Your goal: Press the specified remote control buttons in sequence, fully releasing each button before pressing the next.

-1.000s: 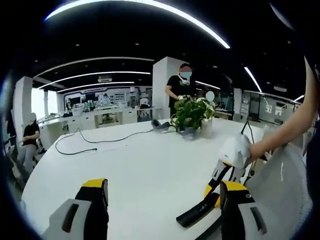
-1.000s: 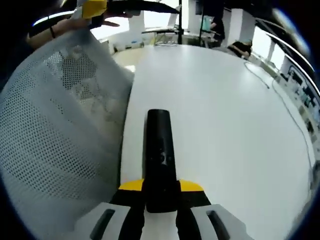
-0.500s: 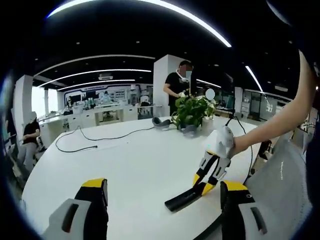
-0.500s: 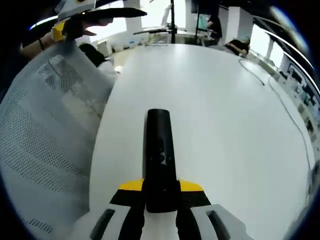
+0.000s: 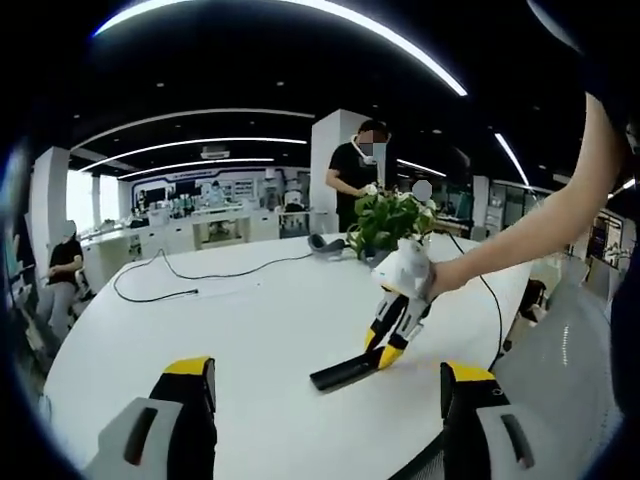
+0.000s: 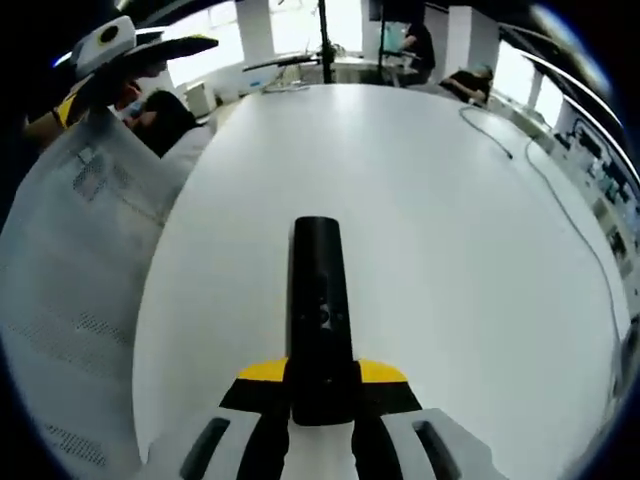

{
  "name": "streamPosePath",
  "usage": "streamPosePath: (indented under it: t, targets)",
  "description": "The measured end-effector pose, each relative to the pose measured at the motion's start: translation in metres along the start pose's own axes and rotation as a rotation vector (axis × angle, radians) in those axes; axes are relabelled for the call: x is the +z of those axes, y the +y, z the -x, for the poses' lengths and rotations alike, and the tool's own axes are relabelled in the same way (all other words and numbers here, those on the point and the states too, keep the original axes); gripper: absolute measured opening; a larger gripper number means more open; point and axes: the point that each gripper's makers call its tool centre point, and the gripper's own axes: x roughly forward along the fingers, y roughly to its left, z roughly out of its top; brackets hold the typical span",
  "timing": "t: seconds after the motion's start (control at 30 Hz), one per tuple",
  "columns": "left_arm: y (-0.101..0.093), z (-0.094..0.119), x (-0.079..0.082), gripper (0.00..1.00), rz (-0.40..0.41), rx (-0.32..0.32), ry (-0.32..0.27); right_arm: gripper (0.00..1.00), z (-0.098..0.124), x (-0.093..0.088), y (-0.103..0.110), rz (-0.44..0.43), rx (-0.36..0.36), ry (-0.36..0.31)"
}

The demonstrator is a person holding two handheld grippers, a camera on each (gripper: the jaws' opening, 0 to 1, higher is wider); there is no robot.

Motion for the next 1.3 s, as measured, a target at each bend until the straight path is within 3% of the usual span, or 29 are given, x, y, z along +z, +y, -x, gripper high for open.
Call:
streamPosePath:
  t: [0.63,1.03,1.13,1.27,1.3]
  targets:
    - [-0.001,-0.001,-0.002,0.98,0.001,-0.005,0.012,0.2,0.0,0.003,-0.051,0.007,-0.016,0.033]
    - [-0.001,-0.001,-0.004,0.98,-0.007,-0.003,0.021,0.21,0.001,0.003,-0.051,0.006,-0.048,0.022]
    - [-0.001,-0.001,-0.003,0.97,-0.018,-0.002,0.014,0.21,0.0,0.004,-0.05,0.081,-0.073,0.027]
    - [0.001,0.0,-0.002,0.97,-0.022,0.01,0.007,0.23,0.002,0.003,-0.051,0.038,-0.117,0.012]
    - [0.001,0.0,-0.002,0.97,-0.019,0.011,0.007,0.26,0.003,0.003,-0.052,-0.018,-0.132,-0.01]
